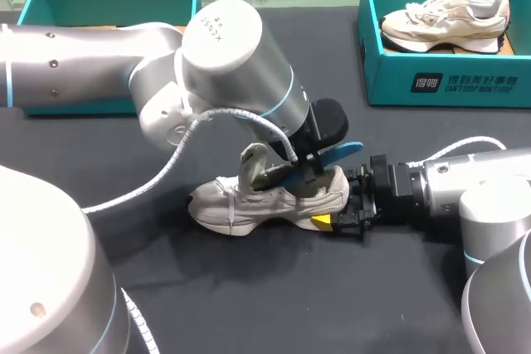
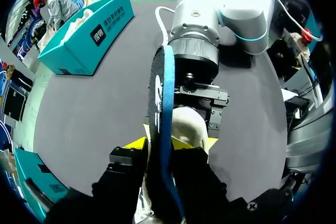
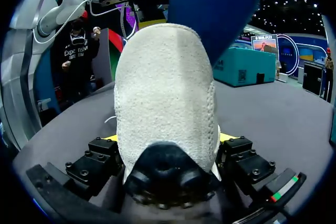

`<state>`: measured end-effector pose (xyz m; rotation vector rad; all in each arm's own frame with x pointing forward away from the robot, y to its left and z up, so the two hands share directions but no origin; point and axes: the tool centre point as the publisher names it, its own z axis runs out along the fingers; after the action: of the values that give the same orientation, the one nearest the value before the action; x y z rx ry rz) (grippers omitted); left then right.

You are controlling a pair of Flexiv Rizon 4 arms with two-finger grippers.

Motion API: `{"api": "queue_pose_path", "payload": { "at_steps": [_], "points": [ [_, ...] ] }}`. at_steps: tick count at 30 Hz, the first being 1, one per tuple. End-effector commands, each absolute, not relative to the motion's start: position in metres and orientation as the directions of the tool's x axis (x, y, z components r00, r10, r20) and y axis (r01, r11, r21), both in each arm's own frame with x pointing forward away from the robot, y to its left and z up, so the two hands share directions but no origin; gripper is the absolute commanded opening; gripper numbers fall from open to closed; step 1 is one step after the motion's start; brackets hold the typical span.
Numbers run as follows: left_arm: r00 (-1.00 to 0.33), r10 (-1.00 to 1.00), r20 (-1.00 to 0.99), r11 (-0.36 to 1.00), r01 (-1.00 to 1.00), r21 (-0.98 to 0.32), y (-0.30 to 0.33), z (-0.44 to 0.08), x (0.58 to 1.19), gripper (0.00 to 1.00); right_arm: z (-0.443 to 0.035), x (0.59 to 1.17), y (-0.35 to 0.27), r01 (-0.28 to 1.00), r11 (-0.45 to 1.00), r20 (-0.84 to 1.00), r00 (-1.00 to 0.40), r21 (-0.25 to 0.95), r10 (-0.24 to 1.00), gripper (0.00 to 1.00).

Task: Take the shoe out of the shoebox, open the shoe tongue, remove and reinsert the insole, then place the shoe into the shoebox

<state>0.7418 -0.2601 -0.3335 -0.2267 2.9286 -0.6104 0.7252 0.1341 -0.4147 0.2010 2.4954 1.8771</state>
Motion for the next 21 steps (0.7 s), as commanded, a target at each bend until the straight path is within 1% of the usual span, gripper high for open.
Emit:
{"api": "queue_pose_path", "payload": {
  "at_steps": [1, 10, 21],
  "points": [
    [-0.983, -0.162, -0.09, 0.902, -0.111, -0.417, -0.261, -0.336, 0.743, 0.0, -0.416, 0.724, 0.134, 0.096, 0.276, 0.068, -0.992, 0.956, 0.111, 0.0],
    [-0.993, -0.115, -0.024, 0.882, -0.091, -0.461, -0.265, -0.326, 0.741, 0.0, -0.416, 0.724, 0.134, 0.096, 0.276, 0.068, -0.992, 0.956, 0.111, 0.0],
    [-0.997, -0.072, -0.005, 0.871, -0.06, -0.488, -0.287, -0.303, 0.727, 0.0, -0.416, 0.724, 0.134, 0.096, 0.276, 0.068, -0.992, 0.956, 0.111, 0.0]
  ]
}}
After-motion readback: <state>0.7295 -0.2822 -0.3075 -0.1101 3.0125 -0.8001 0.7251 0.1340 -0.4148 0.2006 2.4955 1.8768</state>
